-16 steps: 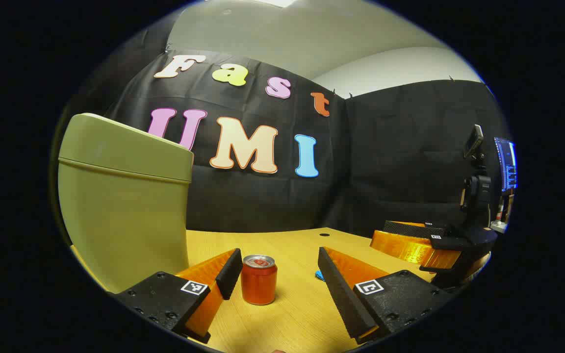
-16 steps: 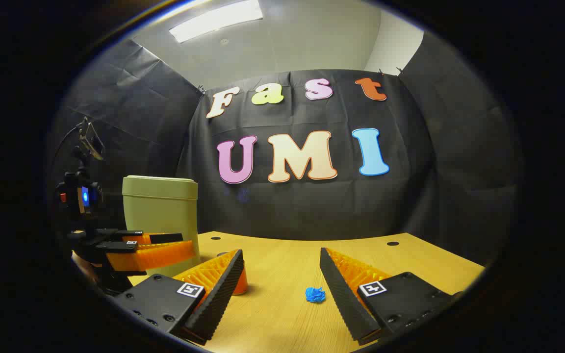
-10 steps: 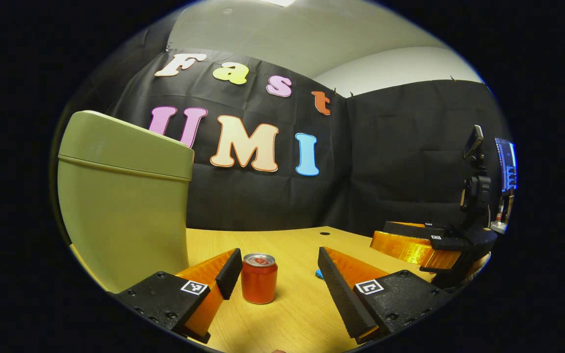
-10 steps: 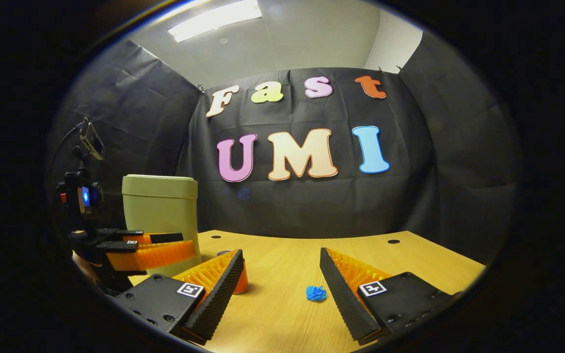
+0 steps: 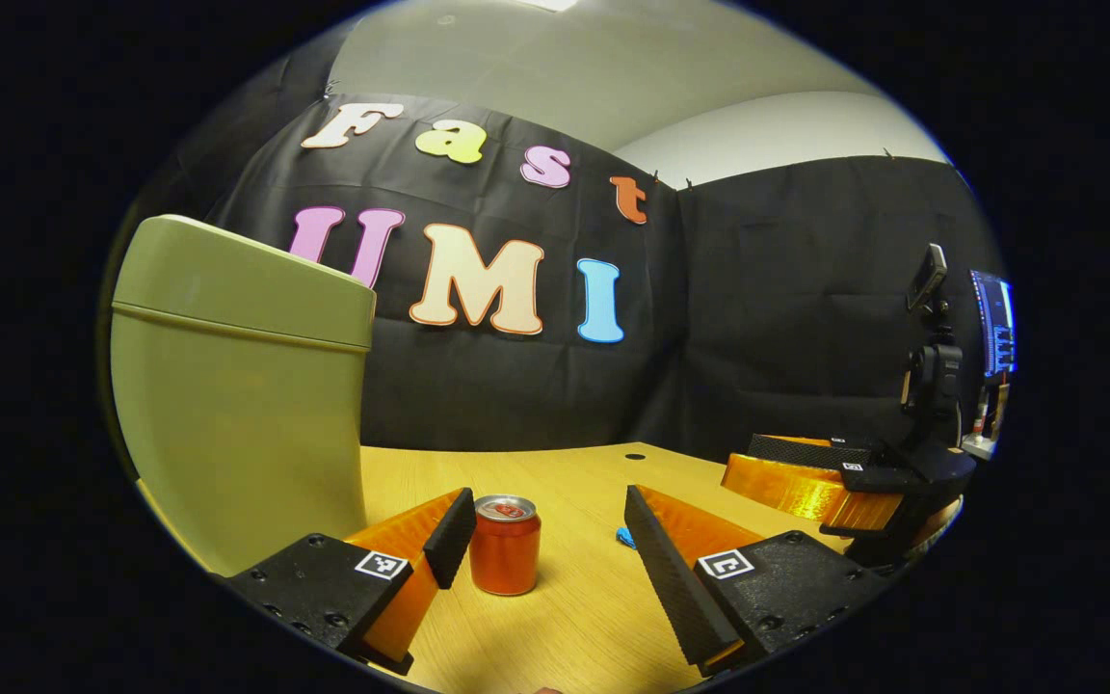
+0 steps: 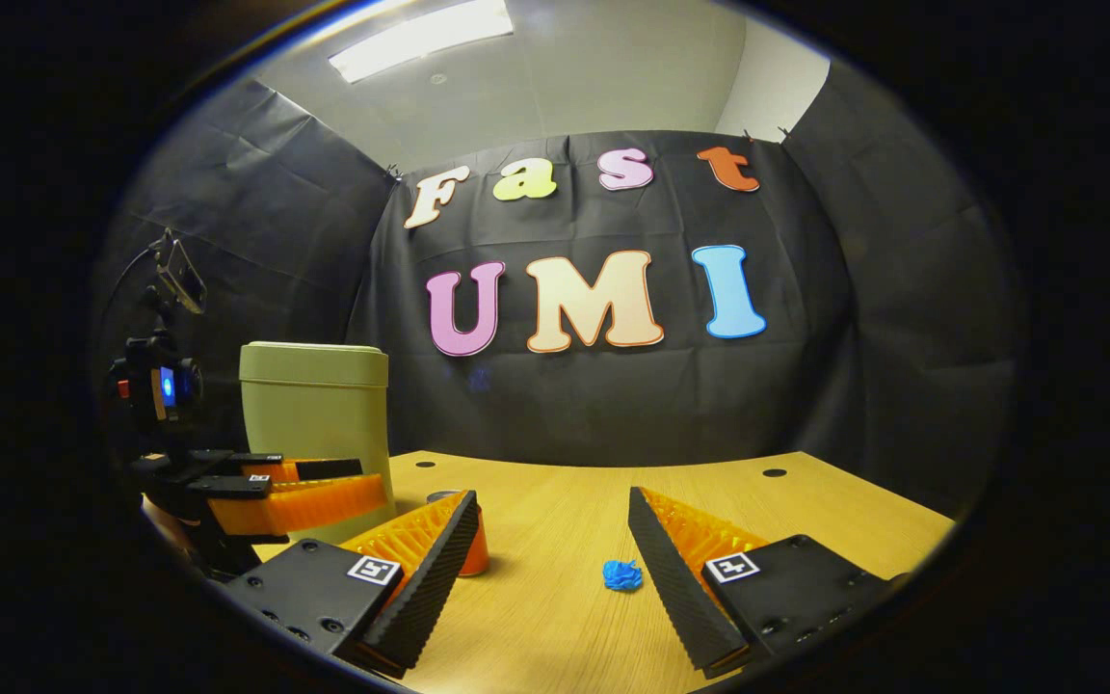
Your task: Press the lid of the desktop garbage bin to open it, pick up the crumpled paper on the desktop and throw it into the bin, then pick up the pop can on the desktop and drop it into the bin, and finally close the garbage bin lid.
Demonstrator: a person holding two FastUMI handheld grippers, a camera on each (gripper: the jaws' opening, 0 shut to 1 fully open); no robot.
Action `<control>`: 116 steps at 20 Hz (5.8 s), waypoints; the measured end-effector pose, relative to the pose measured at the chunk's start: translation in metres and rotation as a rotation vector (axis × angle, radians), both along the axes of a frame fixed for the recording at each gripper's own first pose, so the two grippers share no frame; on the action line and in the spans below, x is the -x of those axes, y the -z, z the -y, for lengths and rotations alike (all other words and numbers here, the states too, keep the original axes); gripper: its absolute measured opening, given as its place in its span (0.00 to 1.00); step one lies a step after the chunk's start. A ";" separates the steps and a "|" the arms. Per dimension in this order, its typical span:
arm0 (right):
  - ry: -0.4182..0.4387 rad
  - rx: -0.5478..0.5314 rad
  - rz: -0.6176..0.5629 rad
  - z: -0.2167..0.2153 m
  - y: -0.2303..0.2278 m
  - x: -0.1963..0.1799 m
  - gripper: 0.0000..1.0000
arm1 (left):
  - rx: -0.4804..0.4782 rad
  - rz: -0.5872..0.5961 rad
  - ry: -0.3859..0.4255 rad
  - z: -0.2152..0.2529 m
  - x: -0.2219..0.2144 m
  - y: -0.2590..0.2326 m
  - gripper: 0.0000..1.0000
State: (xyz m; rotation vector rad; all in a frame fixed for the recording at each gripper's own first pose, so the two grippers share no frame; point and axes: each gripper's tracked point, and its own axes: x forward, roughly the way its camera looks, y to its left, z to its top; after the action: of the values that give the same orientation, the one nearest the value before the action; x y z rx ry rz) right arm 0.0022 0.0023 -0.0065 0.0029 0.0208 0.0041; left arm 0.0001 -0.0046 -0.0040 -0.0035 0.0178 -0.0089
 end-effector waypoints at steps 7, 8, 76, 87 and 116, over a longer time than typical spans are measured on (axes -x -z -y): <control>-0.015 0.006 -0.004 -0.005 0.000 0.003 0.99 | 0.010 -0.010 0.003 0.003 0.000 0.003 0.93; -0.014 0.004 -0.002 -0.004 -0.002 0.002 0.99 | 0.013 -0.012 0.006 0.004 0.000 0.004 0.94; -0.024 0.039 0.011 0.002 -0.016 0.016 0.99 | -0.138 -0.089 -0.231 -0.167 0.035 -0.159 0.00; -0.033 0.043 -0.028 -0.002 0.001 0.008 0.99 | -0.176 0.000 -0.089 -0.092 0.013 -0.197 0.00; 0.034 0.049 -0.164 0.053 0.044 -0.029 0.99 | 0.051 -0.120 0.099 -0.034 0.006 0.028 0.00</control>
State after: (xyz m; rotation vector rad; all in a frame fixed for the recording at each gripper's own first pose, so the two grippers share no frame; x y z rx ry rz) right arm 0.0312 -0.0510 -0.0510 -0.0452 0.1847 -0.0306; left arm -0.0060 0.0291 -0.0318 -0.0541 0.1379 -0.1082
